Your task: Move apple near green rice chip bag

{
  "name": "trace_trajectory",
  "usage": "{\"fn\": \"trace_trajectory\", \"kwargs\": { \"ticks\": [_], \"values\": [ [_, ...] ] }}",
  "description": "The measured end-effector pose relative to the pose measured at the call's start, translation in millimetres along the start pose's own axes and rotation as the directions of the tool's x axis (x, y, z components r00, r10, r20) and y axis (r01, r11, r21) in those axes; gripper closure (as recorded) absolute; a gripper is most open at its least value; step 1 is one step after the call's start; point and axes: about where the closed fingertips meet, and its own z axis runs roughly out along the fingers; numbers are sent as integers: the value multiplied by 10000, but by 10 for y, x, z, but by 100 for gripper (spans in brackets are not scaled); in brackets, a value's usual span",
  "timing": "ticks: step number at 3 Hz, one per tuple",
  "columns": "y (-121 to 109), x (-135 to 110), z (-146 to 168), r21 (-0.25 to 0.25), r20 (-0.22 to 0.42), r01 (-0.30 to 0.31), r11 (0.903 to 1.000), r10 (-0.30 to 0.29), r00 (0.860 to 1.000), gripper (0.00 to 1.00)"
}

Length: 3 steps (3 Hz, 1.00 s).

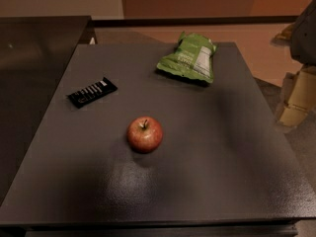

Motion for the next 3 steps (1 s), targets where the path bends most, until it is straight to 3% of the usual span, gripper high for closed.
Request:
{"fn": "trace_trajectory", "kwargs": {
  "ticks": [1, 2, 3],
  "values": [
    [0, 0, 0, 2, 1, 0, 10000, 0, 10000, 0],
    [23, -128, 35, -146, 568, 268, 9995, -259, 9980, 0],
    [126, -414, 214, -533, 1551, 848, 9950, -756, 9850, 0]
  ]
}}
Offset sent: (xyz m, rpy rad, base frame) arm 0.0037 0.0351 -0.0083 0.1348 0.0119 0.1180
